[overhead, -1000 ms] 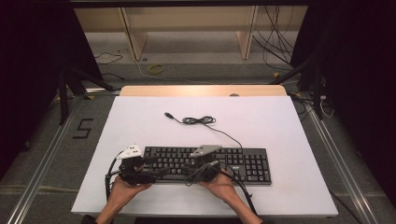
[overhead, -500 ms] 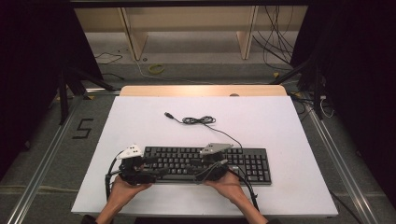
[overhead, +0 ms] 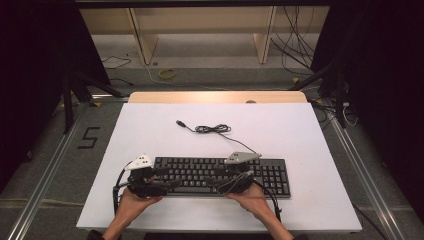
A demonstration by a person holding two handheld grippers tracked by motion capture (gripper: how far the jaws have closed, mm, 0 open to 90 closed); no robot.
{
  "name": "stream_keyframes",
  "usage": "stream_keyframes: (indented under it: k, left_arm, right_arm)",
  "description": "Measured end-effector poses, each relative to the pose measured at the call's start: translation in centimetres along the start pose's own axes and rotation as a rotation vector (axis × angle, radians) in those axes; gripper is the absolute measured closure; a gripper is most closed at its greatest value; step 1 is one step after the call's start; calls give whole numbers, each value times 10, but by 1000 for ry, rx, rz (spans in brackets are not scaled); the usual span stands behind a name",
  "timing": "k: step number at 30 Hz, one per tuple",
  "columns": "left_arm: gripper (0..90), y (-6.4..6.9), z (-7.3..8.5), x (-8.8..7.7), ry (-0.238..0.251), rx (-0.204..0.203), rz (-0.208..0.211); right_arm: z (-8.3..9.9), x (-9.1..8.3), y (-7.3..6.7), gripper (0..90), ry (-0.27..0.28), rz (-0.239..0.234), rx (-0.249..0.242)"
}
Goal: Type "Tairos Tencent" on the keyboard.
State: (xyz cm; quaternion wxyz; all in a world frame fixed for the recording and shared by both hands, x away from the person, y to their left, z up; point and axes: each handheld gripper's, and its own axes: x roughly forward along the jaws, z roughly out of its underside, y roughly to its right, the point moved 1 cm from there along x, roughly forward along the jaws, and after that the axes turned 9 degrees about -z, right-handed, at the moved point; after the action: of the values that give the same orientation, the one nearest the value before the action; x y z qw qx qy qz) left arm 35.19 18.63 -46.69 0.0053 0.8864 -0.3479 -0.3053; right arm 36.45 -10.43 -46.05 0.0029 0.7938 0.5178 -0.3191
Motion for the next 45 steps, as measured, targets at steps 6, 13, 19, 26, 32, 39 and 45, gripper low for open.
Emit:
stream_keyframes:
  k: [6,13,19,26,32,39,45]
  left_arm:
    - [266,0,-1,0,-2,-6,4]
    - [272,-1,-2,2,-2,-3,1]
    - [283,-2,-5,5,-7,-4,-3]
    - [319,-3,-11,12,-25,-14,-10]
    - [382,-4,-15,19,-49,-21,-18]
    - [512,-5,-21,31,-81,2,-19]
    - [646,-4,-24,41,-110,27,-25]
  right_arm:
    - [2,-10,1,456,23,-4,4]
    - [7,-17,2,442,36,1,11]
    - [11,-23,3,432,42,3,12]
    - [15,-32,3,420,56,12,7]
    - [19,-40,2,398,69,22,11]
    - [24,-47,1,378,80,35,3]
    - [28,-52,1,371,89,39,9]
